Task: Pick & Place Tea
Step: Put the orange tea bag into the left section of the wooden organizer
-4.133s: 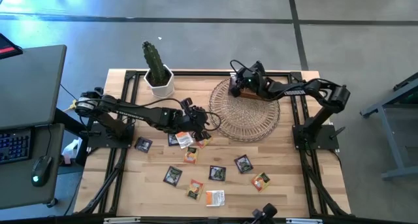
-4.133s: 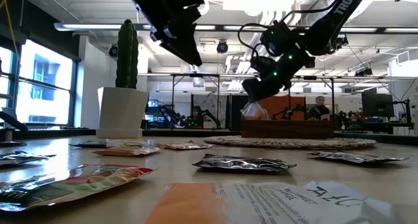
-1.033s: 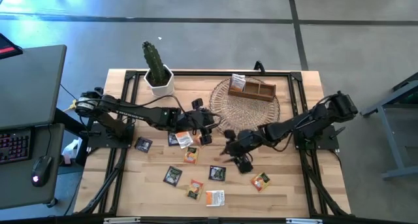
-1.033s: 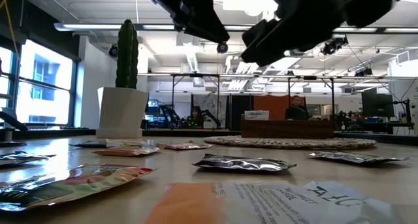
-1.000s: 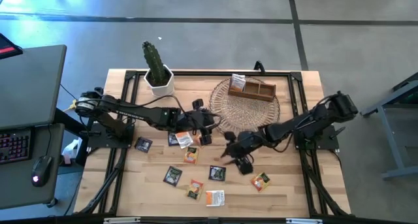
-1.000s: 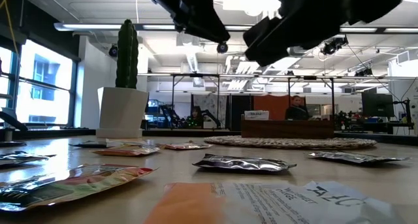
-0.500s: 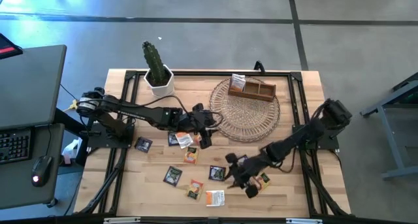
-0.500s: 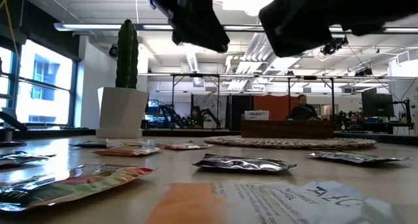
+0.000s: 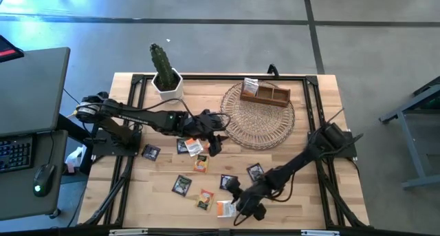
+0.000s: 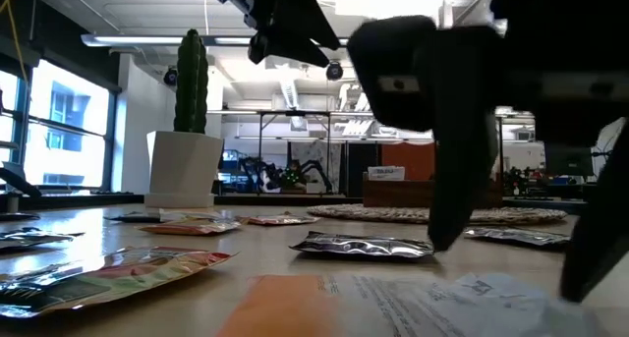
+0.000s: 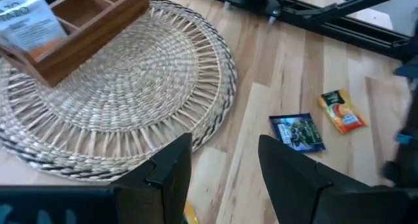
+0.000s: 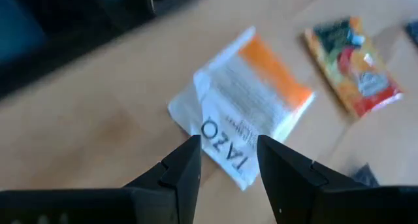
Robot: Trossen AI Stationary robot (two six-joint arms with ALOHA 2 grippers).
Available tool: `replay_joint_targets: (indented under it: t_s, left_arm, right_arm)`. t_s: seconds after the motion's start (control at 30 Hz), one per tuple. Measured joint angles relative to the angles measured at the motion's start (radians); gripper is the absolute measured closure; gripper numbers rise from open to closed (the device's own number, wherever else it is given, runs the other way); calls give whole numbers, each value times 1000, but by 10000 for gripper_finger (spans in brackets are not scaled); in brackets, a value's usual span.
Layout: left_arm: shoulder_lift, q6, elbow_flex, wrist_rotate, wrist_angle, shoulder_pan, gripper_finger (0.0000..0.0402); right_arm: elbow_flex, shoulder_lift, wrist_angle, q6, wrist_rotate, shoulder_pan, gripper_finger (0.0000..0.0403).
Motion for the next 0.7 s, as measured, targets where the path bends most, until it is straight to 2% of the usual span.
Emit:
replay_joint_targets:
  t_s: [0.1, 0.33, 0.53, 0.7]
  left_arm:
    - [0, 8, 0, 3, 1, 0, 228]
    - [0, 11, 0, 66, 6, 0, 228]
    - [0, 11, 0, 115, 6, 0, 228]
    - [0, 11, 0, 115, -15, 0, 228]
  right_arm:
    - [5, 10, 4, -34, 37, -10, 257]
    - [7, 22, -72, -52, 22, -42, 278]
    - [7, 78, -26, -79, -90, -89, 333]
    - [6, 78, -8, -76, -78, -96, 392]
